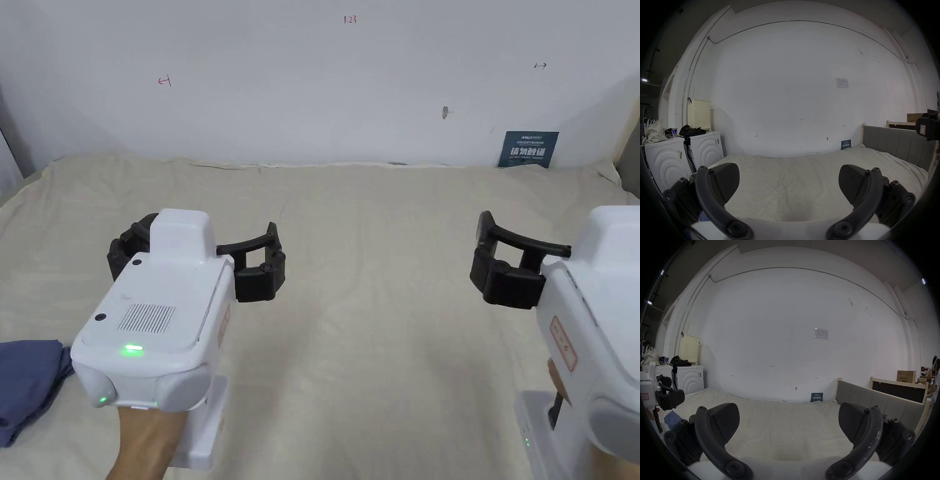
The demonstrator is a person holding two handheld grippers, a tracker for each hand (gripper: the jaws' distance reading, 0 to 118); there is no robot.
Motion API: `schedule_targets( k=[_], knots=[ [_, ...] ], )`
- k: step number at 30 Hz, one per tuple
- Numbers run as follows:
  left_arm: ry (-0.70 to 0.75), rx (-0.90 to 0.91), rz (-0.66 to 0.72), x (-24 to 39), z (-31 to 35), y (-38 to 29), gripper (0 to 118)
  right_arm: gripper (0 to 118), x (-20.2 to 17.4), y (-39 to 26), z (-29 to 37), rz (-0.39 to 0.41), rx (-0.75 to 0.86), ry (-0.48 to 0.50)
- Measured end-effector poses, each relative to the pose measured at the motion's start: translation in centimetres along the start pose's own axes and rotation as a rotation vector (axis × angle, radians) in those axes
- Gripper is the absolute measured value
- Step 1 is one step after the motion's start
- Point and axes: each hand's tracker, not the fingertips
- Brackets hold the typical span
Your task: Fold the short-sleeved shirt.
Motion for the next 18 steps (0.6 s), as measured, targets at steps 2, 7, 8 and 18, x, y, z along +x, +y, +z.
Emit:
schedule_targets(
  k=[2,7,8,18],
  knots=[
    [0.005,0.001,-0.007,0.04,0.02,0.04,118,118,-0.09,0.03,0.12,0.003,0.004,0.002],
    [0.008,0.012,-0.018,0.07,0.13,0.16,118,118,-0.21,0.11,0.13,0.009,0.009,0.005],
    [0.008,0.015,-0.015,0.07,0.16,0.16,118,118,-0.20,0.10,0.12,0.009,0.010,0.005],
    [0.014,0.015,-0.015,0.04,0.19,0.20,118,118,-0.06,0.01,0.16,0.009,0.016,0.006]
  ],
)
